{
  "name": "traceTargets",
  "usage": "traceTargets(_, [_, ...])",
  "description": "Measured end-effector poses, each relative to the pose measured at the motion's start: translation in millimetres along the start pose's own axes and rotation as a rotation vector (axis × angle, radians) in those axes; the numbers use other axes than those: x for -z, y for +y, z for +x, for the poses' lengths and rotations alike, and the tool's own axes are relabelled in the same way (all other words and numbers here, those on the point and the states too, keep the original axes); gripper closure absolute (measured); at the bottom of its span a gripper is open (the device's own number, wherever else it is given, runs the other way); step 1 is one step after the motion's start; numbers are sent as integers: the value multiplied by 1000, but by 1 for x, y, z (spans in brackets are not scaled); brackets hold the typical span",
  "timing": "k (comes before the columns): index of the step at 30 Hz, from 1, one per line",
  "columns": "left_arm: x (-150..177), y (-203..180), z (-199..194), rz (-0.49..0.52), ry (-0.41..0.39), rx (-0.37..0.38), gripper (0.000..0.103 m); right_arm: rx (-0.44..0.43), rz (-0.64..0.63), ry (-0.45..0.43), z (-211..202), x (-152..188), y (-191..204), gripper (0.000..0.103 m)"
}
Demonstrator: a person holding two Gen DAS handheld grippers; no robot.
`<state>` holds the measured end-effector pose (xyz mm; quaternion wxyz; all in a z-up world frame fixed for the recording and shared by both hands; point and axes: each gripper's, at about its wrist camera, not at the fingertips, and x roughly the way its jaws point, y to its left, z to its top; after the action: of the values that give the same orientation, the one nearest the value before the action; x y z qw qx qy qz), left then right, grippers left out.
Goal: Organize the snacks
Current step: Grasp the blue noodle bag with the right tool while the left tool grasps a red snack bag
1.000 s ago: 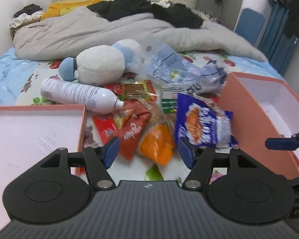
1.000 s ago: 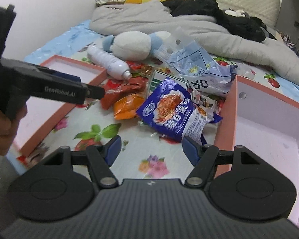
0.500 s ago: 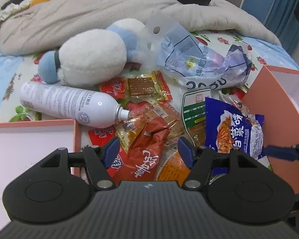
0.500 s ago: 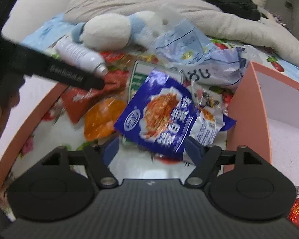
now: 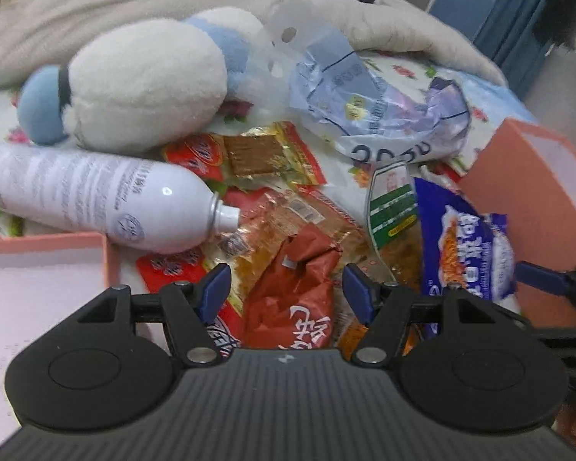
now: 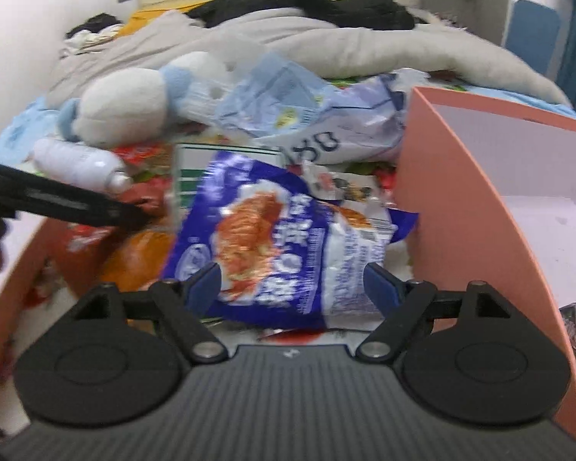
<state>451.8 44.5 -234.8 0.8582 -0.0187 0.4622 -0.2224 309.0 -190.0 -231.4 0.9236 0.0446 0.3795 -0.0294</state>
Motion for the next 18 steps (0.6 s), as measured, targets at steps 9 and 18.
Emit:
traceTargets(9, [4,10,6,-1,-3,93,34,22,101,-15,32,3,-3,20])
traceTargets(18, [18,10,8,-5,-2,64,58,-108,153,11,42,6,-15,37])
